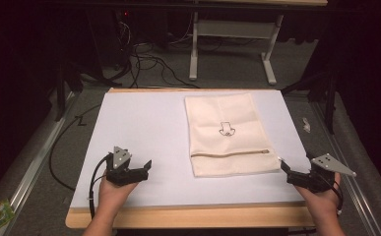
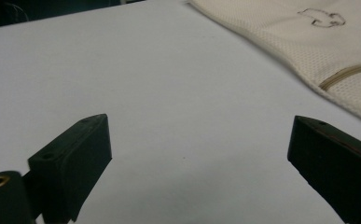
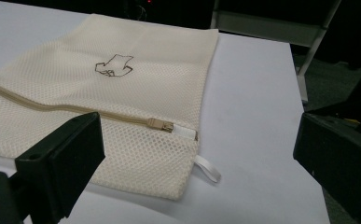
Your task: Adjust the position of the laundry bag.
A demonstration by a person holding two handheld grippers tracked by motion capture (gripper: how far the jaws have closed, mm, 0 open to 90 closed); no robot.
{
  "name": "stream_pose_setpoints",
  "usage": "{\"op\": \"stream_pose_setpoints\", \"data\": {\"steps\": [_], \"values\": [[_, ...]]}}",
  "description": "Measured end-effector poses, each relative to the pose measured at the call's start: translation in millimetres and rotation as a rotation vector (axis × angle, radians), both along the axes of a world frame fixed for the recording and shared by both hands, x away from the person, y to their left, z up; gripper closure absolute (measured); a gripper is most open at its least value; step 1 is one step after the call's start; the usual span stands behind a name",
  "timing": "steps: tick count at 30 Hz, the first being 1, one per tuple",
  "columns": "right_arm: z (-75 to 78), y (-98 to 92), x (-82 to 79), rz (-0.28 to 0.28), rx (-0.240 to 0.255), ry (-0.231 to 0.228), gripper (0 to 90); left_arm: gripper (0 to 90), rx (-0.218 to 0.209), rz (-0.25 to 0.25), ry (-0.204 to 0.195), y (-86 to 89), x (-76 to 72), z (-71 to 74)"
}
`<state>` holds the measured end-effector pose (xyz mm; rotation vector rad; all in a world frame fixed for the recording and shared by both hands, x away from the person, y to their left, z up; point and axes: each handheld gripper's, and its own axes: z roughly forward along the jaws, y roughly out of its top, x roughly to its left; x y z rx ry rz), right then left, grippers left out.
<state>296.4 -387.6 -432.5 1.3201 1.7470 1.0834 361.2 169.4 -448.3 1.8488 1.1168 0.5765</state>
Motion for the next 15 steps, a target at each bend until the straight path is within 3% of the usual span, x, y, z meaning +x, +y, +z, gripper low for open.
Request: {"op": "stream_pose_setpoints", "data": {"steps": [5,9,15], "values": [[-4.1,-1.1,5.5,0.003,0.002,0.025,0.3,10.3,-0.038,0.008,0.034,1.4,6.2,-0.7],[-4.3,-4.4,3.9,0.003,0.009,0.021,0.7,12.0,-0.019,-0.009,0.016,-2.3,3.8,-1.3],[-6.6,-4.2,5.3,-0.002,0.014,0.041,1.9,14.6,-0.034,-0.025,0.014,-16.0,0.5,1.0]]}}
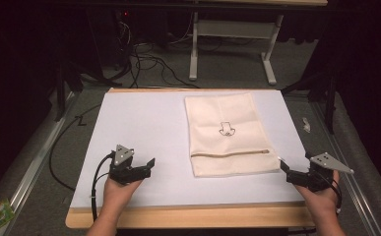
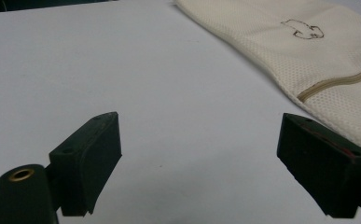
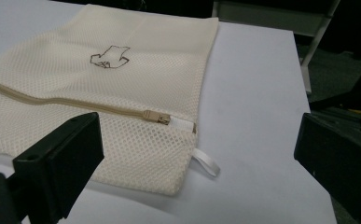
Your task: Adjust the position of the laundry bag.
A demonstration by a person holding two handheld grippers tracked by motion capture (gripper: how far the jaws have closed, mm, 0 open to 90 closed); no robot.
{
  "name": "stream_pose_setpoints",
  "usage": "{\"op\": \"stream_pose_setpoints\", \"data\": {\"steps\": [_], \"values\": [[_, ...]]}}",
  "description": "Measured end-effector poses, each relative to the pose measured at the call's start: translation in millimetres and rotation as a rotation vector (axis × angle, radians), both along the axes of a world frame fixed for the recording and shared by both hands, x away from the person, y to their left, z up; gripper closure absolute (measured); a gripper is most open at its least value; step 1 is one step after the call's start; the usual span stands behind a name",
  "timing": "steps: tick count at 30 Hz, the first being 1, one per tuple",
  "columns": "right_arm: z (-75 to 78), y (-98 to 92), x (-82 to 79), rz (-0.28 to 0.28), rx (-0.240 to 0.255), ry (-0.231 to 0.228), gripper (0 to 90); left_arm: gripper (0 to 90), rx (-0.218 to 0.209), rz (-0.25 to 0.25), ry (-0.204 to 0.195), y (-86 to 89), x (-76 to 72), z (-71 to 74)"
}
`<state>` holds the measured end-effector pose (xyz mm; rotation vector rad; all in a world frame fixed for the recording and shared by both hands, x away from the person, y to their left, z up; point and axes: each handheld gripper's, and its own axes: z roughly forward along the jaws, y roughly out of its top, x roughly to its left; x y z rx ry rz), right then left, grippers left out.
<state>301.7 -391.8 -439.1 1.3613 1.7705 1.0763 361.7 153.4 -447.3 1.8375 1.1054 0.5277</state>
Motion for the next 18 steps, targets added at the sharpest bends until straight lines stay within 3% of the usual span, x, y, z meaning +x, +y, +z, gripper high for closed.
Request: {"op": "stream_pose_setpoints", "data": {"steps": [5,14,18], "values": [[-4.0,2.5,0.6,0.019,-0.012,0.017,2.7,16.9,-0.007,-0.056,0.029,-29.6,1.1,-4.6],[-4.7,7.7,1.7,0.044,-0.036,0.003,6.7,34.2,-0.026,-0.223,0.105,-95.1,12.0,-16.2],[-4.6,9.2,0.7,0.055,-0.038,0.001,7.8,36.6,-0.023,-0.258,0.133,-121.5,18.7,-25.1]]}}
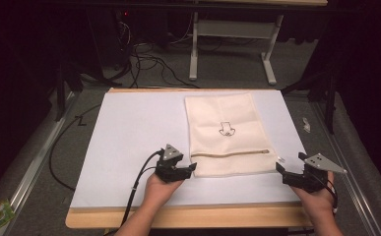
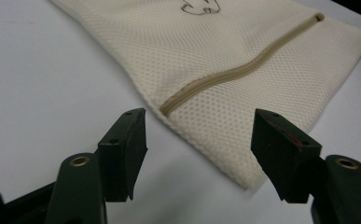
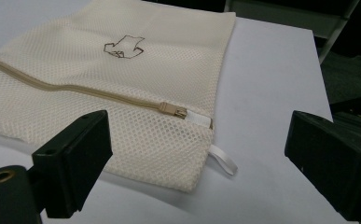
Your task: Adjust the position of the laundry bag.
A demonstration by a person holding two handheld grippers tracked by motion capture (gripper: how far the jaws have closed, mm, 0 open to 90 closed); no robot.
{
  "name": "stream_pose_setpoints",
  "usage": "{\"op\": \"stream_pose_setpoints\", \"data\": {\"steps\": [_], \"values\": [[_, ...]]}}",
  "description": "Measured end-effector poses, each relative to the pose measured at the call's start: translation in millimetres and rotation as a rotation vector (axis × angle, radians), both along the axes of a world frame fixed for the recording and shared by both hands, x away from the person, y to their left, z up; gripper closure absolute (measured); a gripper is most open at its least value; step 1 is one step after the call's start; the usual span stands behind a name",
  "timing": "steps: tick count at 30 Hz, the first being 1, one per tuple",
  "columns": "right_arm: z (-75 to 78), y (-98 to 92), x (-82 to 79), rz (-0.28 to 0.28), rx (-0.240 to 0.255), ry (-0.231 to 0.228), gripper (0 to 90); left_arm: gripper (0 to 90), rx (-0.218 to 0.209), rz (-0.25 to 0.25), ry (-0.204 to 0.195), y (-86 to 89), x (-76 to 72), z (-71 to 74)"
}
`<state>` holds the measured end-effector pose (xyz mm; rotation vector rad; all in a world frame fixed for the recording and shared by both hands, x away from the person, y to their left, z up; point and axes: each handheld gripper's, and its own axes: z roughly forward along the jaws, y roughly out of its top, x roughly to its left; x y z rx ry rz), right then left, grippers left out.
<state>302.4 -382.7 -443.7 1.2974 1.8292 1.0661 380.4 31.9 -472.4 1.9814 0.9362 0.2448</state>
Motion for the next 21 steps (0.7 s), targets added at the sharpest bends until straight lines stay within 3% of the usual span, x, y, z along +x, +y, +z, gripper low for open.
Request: {"op": "stream_pose_setpoints", "data": {"steps": [4,6,8,10,13,18,21], "values": [[-0.1,0.9,-0.3,0.013,-0.003,0.005,9.5,50.5,0.096,-0.023,0.041,-19.0,6.8,-8.6],[-0.4,1.1,-0.1,0.017,-0.004,0.010,9.9,54.0,0.111,-0.015,0.022,-19.8,6.0,-8.0],[-0.6,1.7,-0.3,0.022,-0.005,0.014,10.7,66.2,0.132,-0.009,0.008,-19.4,4.6,-8.1],[-0.6,2.5,-0.4,0.025,-0.006,0.012,12.7,82.8,0.124,-0.022,0.012,-17.7,3.5,-8.4],[-0.6,2.5,-1.0,0.033,-0.008,0.018,16.5,86.8,0.139,-0.040,-0.004,-17.6,0.3,-7.3],[0.3,3.3,-3.4,0.047,0.008,0.023,20.2,87.4,0.144,-0.041,0.003,-9.7,-3.2,-6.2],[0.0,4.2,-3.9,0.053,0.016,0.027,21.9,87.3,0.175,-0.051,0.000,0.2,-9.2,-3.8]]}}
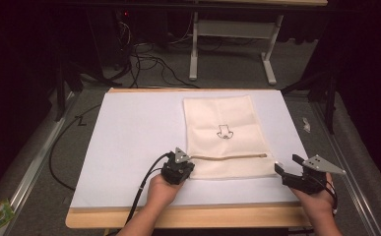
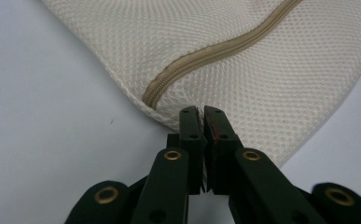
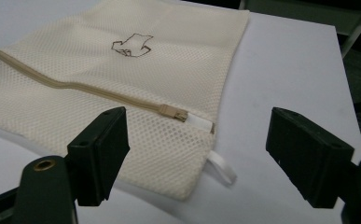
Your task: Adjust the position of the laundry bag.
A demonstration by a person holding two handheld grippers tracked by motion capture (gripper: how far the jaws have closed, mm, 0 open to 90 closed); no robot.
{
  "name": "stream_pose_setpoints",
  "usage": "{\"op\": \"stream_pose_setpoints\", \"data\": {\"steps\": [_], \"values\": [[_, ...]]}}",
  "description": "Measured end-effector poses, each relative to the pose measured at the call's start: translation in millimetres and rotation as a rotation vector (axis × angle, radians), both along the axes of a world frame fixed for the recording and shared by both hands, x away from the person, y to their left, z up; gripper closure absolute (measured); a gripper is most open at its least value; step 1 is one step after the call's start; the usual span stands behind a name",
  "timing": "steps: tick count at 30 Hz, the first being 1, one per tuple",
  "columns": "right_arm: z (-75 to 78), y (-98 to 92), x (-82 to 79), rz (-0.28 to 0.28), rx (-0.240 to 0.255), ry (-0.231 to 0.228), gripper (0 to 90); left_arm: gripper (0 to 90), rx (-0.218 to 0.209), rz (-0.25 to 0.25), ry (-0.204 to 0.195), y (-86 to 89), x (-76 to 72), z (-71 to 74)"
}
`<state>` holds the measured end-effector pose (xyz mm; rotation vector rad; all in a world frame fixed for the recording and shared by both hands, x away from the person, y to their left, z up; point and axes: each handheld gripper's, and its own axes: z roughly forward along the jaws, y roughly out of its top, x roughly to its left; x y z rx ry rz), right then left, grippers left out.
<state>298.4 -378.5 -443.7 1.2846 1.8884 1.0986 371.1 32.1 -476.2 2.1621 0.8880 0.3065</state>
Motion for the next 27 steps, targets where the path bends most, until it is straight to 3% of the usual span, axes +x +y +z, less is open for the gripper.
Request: {"op": "stream_pose_setpoints", "data": {"steps": [2,5,8,10,15,20,27], "values": [[-2.0,2.2,-0.6,0.005,0.007,0.012,23.1,87.3,0.017,0.000,0.018,16.2,-8.4,5.1],[-3.4,6.0,0.1,0.021,0.006,0.023,24.5,87.3,0.024,0.006,0.022,27.1,-16.6,9.0],[-3.5,9.1,1.0,0.030,0.008,0.033,25.6,87.1,0.063,-0.005,0.022,39.5,-33.2,6.5],[-3.4,10.3,1.4,0.037,0.009,0.034,26.1,87.2,0.035,-0.004,0.030,45.7,-41.3,3.5],[-2.9,12.6,0.4,0.060,0.019,0.044,31.2,86.9,0.032,-0.038,0.035,47.6,-50.2,10.7],[-5.2,18.6,-0.1,0.085,0.018,0.058,34.5,86.2,0.070,-0.050,0.023,52.2,-58.0,9.9],[-8.5,27.8,0.2,0.117,0.017,0.076,36.0,81.2,0.047,-0.038,0.044,61.3,-55.7,7.8]]}}
